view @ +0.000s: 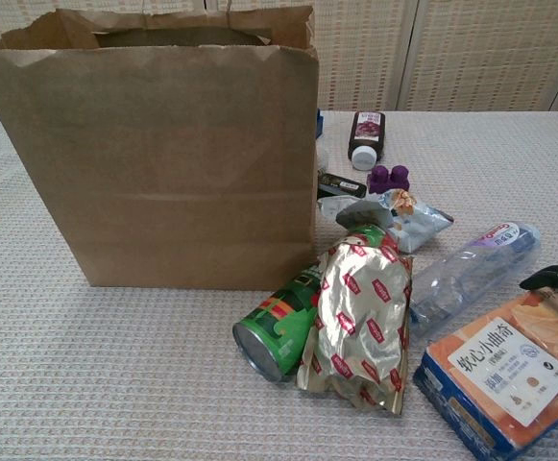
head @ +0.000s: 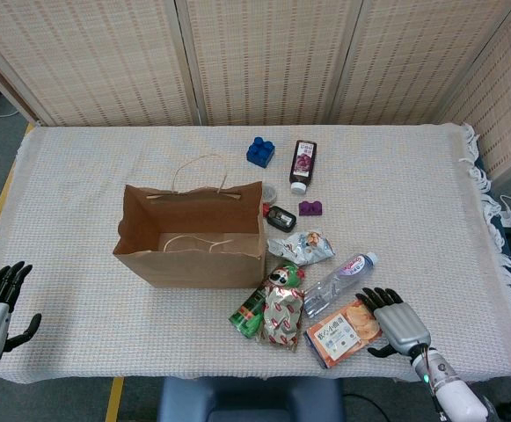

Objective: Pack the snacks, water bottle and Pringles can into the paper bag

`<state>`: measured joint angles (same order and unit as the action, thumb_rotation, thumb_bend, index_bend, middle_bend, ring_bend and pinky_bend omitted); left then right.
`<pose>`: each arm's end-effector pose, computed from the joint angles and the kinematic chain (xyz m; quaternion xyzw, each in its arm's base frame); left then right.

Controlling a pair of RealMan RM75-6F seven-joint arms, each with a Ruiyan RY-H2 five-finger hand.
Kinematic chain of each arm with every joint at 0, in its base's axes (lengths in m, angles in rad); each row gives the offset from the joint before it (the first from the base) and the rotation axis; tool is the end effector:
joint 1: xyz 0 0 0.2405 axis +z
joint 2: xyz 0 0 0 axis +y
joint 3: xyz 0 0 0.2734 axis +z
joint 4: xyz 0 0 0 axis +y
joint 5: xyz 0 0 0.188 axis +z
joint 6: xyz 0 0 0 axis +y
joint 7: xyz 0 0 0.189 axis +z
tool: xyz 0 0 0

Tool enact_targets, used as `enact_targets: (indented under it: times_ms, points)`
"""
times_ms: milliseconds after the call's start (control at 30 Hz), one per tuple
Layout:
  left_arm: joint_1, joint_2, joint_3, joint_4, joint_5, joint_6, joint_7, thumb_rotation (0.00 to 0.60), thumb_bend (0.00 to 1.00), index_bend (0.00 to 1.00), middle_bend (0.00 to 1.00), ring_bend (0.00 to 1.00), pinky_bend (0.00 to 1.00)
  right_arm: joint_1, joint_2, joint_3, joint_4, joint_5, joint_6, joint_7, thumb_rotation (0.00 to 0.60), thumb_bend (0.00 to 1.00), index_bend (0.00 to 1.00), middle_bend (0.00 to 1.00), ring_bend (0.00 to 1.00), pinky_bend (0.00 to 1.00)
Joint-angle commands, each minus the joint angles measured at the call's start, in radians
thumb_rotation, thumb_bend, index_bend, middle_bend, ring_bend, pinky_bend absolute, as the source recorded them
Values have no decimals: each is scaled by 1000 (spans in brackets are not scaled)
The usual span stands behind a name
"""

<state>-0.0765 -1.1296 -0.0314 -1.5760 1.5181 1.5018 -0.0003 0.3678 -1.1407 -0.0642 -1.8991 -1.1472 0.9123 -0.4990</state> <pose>-0.3227 0.2198 0.1847 -0.6019 -0.3791 -0.3824 0.5897 -0.2791 -0.2321 0.0513 0.7679 -0.4676 0.1606 0.4074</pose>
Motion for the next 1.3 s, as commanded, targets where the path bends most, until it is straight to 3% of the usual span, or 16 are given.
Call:
enact_targets:
  times_ms: [33,267,867,1300]
  points:
    - [0,0,0,0,0,0,0,600,370,0,0,0,0,1,26,-7,-22,-26,13,24,494,95,0,0,0,62]
    - [0,0,0,-1,0,0,2,600,370,0,0,0,0,7,30,10,-2,-70,31,98,484,96,0,0,0,63]
    - [-2,2,1,0,1,-2,-5,600,369,0,0,0,0,116,6,-10,-20,64,-94,45,435,86,0,0,0,53]
    - [-2,1,0,-1,-1,-2,0,600,369,0,0,0,0,131,45,-20,-38,1,-96,117,408,12,0,0,0,19]
